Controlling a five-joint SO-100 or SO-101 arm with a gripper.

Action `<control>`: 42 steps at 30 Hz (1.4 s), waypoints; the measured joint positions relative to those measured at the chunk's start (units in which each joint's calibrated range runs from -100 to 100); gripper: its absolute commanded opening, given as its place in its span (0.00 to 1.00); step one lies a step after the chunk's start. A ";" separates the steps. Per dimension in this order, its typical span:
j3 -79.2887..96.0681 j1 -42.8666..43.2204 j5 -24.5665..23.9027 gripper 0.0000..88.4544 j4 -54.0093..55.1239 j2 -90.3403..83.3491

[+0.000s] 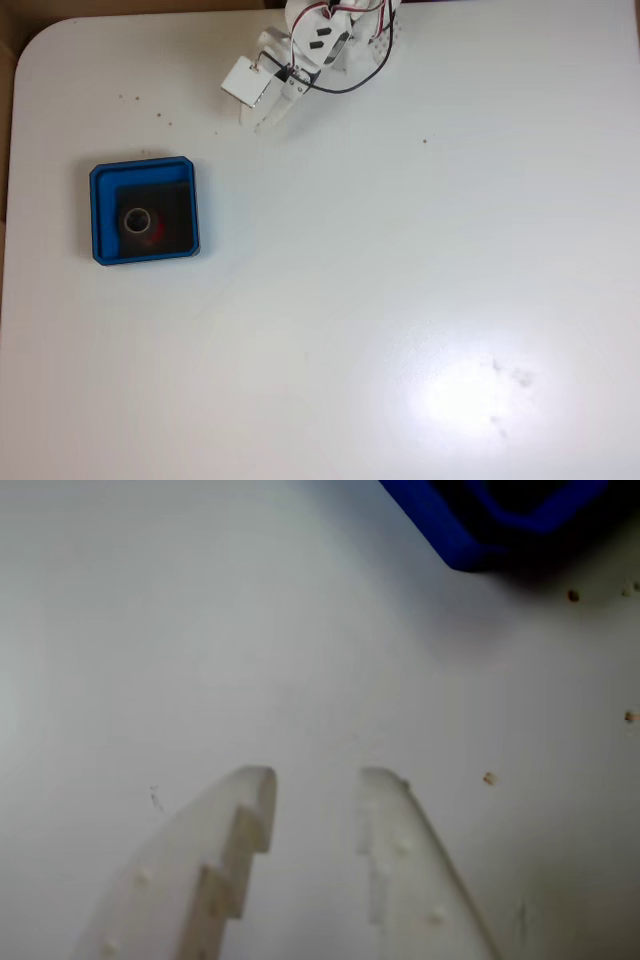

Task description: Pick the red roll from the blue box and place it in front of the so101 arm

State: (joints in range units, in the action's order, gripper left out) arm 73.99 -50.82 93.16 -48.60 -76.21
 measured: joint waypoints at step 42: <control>-83.50 -7.82 0.00 0.25 0.00 101.27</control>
State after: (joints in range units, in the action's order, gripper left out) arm -9.51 -58.63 93.16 -48.60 25.06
